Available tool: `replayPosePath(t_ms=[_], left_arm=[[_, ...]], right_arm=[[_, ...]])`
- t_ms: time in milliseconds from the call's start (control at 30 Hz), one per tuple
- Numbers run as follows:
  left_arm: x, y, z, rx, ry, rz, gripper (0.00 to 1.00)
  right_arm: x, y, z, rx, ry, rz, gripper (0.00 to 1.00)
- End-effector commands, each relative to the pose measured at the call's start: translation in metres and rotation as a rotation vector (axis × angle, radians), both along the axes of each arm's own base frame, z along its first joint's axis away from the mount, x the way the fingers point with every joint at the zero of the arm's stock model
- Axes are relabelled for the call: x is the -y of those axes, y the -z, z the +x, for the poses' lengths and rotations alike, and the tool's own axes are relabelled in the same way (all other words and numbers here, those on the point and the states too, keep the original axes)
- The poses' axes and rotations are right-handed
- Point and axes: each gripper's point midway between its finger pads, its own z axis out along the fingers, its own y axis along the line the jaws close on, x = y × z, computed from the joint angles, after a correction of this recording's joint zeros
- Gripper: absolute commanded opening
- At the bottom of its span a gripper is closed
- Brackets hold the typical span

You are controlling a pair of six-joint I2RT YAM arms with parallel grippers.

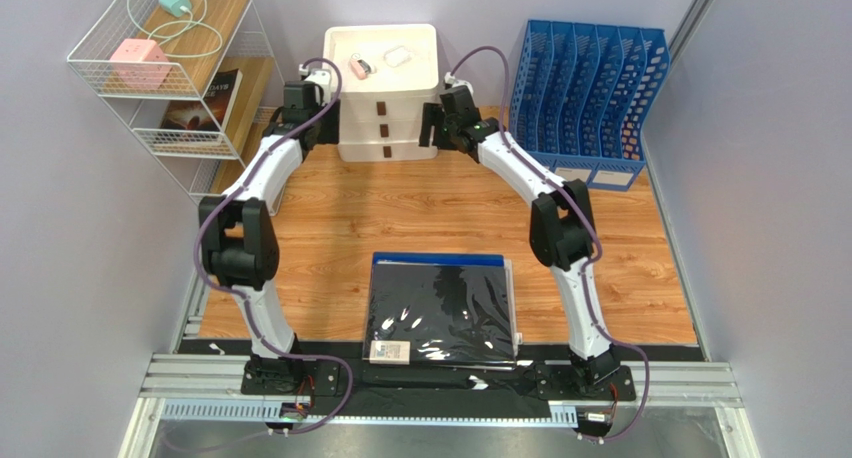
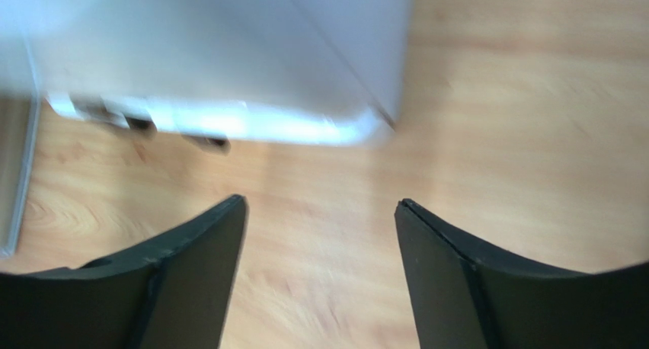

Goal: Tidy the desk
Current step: Move the storage box to the corner of the board, then move the storage box to the center of the board.

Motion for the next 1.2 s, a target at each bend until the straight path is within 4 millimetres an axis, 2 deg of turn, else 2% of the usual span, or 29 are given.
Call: replayPosePath(t_ms=[0,33,67,100,133,167,200,233,267,300,333,367,400,433,467,533,567,700,967,1067,1100,1167], left_arm=[[0.01,-0.084,-0.045,0.16,0.121,-0.026,0.64],[0.019,-0.105,-0.064,0.191,0.179,-0.055,0.64],[0.025,-0.099,-0.079,0.17,0.223,-0.066,0.65],[0.032,-0.103,-0.091,0.174,0.272,-0.083,0.65],[0.042,-0.124,-0.114,0.217,0.346,-0.108,0.65],[0.046,-0.11,-0.128,0.188,0.369,-0.12,0.65],[0.049,-0.111,-0.14,0.196,0.402,-0.123,0.65],[0.053,-0.124,-0.157,0.234,0.44,-0.127,0.65],[0.052,-0.108,-0.166,0.207,0.443,-0.128,0.65],[0.053,-0.105,-0.173,0.205,0.457,-0.122,0.65],[0.053,-0.106,-0.181,0.214,0.467,-0.122,0.65],[0.054,-0.089,-0.188,0.181,0.477,-0.124,0.65],[0.055,-0.082,-0.193,0.165,0.492,-0.125,0.65],[0.056,-0.077,-0.197,0.157,0.503,-0.126,0.64],[0.056,-0.06,-0.202,0.125,0.501,-0.132,0.64],[0.057,-0.052,-0.205,0.131,0.512,-0.136,0.63],[0.058,-0.037,-0.21,0.106,0.513,-0.144,0.63],[0.06,-0.025,-0.214,0.105,0.516,-0.166,0.63],[0.063,-0.01,-0.216,0.102,0.517,-0.189,0.61],[0.06,-0.006,-0.215,0.11,0.499,-0.185,0.61],[0.06,-0.008,-0.213,0.127,0.495,-0.181,0.61],[0.058,-0.004,-0.212,0.127,0.474,-0.187,0.61]], right_arm=[[0.044,-0.116,-0.033,0.198,0.106,-0.006,0.78],[0.06,-0.126,-0.046,0.204,0.136,-0.024,0.78],[0.069,-0.13,-0.052,0.212,0.158,-0.04,0.78],[0.084,-0.135,-0.055,0.228,0.207,-0.074,0.78],[0.096,-0.145,-0.063,0.242,0.237,-0.085,0.76],[0.102,-0.136,-0.07,0.22,0.248,-0.116,0.75],[0.118,-0.135,-0.071,0.222,0.306,-0.15,0.74],[0.128,-0.134,-0.072,0.216,0.333,-0.171,0.74],[0.136,-0.127,-0.073,0.198,0.348,-0.204,0.74],[0.146,-0.124,-0.071,0.192,0.376,-0.23,0.74],[0.153,-0.112,-0.066,0.168,0.388,-0.261,0.74],[0.158,-0.104,-0.065,0.142,0.394,-0.278,0.74],[0.161,-0.1,-0.062,0.13,0.399,-0.279,0.74],[0.168,-0.088,-0.056,0.106,0.411,-0.287,0.74],[0.171,-0.08,-0.054,0.089,0.415,-0.294,0.74],[0.178,-0.068,-0.046,0.068,0.426,-0.308,0.74],[0.179,-0.064,-0.044,0.06,0.428,-0.316,0.74],[0.188,-0.056,-0.03,0.047,0.447,-0.331,0.74],[0.211,-0.044,-0.018,0.012,0.479,-0.386,0.74],[0.214,-0.033,-0.013,-0.011,0.477,-0.389,0.73],[0.216,-0.021,-0.011,-0.034,0.475,-0.398,0.68],[0.215,-0.01,-0.009,-0.058,0.468,-0.4,0.63]])
